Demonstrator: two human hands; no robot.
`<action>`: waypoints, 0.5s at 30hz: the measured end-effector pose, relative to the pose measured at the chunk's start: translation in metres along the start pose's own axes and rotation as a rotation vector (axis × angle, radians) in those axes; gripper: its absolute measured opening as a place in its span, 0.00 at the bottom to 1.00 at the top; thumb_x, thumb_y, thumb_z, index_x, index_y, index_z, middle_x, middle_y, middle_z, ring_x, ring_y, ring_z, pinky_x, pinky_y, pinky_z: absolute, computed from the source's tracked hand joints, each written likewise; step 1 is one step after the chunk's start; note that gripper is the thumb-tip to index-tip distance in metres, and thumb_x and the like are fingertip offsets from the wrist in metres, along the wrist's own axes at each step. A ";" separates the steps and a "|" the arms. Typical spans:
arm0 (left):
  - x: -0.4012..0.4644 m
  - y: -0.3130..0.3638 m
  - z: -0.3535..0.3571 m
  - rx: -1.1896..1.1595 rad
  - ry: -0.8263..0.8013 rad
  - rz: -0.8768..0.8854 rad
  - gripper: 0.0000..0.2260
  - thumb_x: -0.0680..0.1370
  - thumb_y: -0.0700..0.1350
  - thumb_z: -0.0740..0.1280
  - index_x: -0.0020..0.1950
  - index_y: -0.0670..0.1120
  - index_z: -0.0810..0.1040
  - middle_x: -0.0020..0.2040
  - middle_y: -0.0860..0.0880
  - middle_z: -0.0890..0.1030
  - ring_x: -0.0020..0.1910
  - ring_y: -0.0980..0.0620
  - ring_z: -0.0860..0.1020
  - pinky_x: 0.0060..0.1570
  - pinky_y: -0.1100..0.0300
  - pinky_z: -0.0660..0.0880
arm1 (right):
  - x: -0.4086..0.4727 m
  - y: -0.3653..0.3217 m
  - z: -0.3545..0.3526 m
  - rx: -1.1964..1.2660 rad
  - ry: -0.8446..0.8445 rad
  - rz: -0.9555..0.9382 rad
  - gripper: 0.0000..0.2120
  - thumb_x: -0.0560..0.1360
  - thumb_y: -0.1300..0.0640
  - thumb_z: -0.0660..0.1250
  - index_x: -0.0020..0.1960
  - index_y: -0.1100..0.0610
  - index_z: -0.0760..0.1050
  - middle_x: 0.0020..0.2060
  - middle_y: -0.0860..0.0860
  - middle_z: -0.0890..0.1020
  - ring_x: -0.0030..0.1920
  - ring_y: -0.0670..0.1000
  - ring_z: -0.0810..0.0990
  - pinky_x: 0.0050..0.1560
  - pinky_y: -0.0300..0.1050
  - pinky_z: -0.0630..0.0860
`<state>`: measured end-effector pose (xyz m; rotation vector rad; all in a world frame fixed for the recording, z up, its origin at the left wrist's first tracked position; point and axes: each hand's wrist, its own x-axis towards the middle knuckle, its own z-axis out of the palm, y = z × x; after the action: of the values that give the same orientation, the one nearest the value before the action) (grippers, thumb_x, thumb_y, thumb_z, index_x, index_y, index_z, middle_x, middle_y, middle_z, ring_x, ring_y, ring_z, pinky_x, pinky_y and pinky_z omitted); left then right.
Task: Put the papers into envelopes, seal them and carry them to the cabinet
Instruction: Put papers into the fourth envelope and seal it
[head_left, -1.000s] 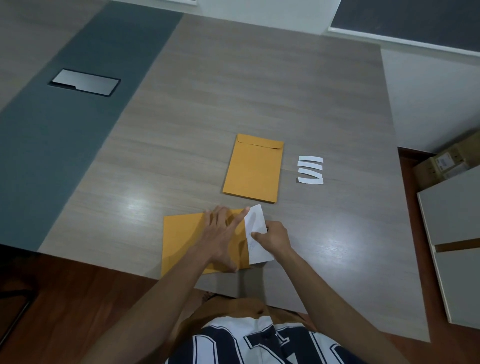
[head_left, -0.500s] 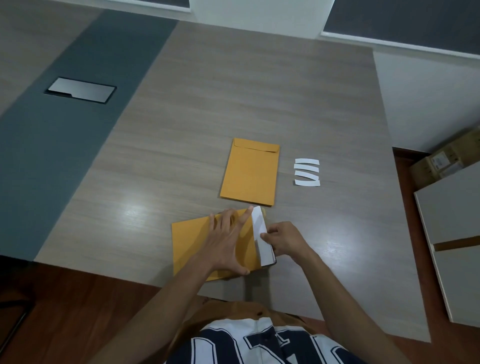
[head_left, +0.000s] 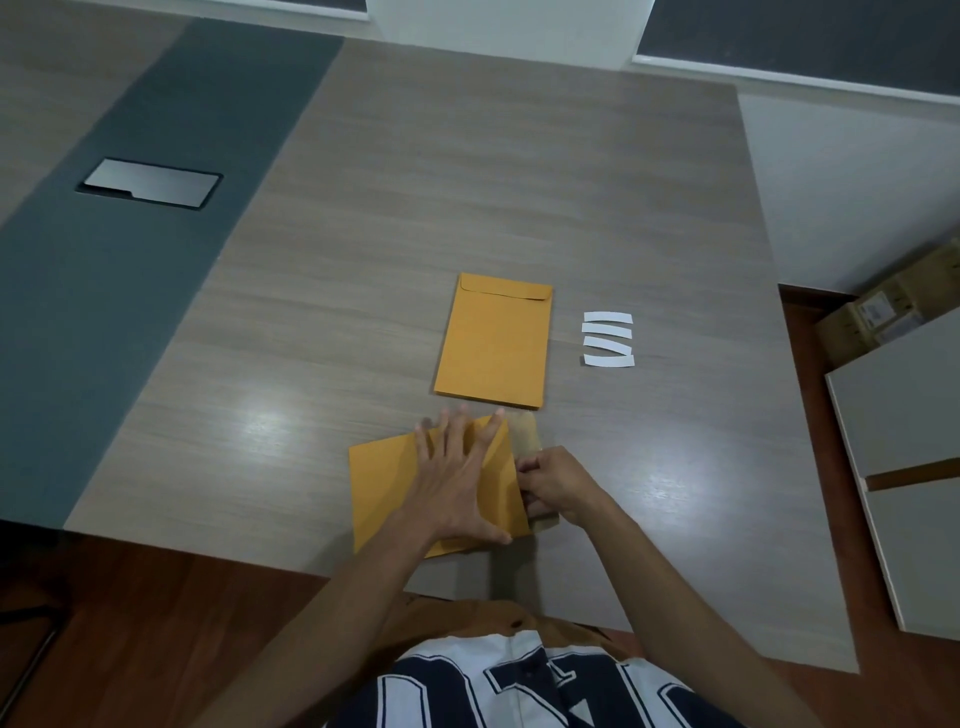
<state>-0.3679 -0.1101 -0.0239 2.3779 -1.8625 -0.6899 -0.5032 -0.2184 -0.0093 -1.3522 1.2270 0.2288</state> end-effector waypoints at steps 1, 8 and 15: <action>0.000 -0.002 0.001 0.007 -0.031 -0.012 0.68 0.55 0.74 0.74 0.76 0.59 0.27 0.80 0.39 0.41 0.78 0.35 0.39 0.72 0.28 0.41 | 0.000 0.002 0.001 0.013 -0.005 0.007 0.07 0.78 0.60 0.65 0.49 0.59 0.82 0.45 0.61 0.84 0.45 0.59 0.85 0.46 0.52 0.84; 0.003 -0.001 0.001 0.034 -0.035 0.006 0.67 0.56 0.71 0.75 0.76 0.59 0.28 0.75 0.40 0.56 0.75 0.37 0.54 0.70 0.28 0.51 | -0.001 0.006 0.004 0.149 -0.060 0.031 0.07 0.78 0.63 0.65 0.47 0.60 0.82 0.41 0.54 0.83 0.38 0.50 0.82 0.35 0.41 0.80; 0.009 -0.008 0.012 0.023 -0.032 -0.098 0.64 0.56 0.74 0.72 0.78 0.56 0.33 0.77 0.41 0.52 0.77 0.37 0.48 0.70 0.28 0.48 | 0.005 0.006 -0.002 0.037 0.398 -0.127 0.05 0.70 0.56 0.76 0.44 0.57 0.84 0.36 0.50 0.85 0.36 0.47 0.83 0.36 0.37 0.80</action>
<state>-0.3638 -0.1134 -0.0399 2.5021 -1.7851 -0.7227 -0.5069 -0.2207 -0.0158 -1.4815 1.4571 -0.1610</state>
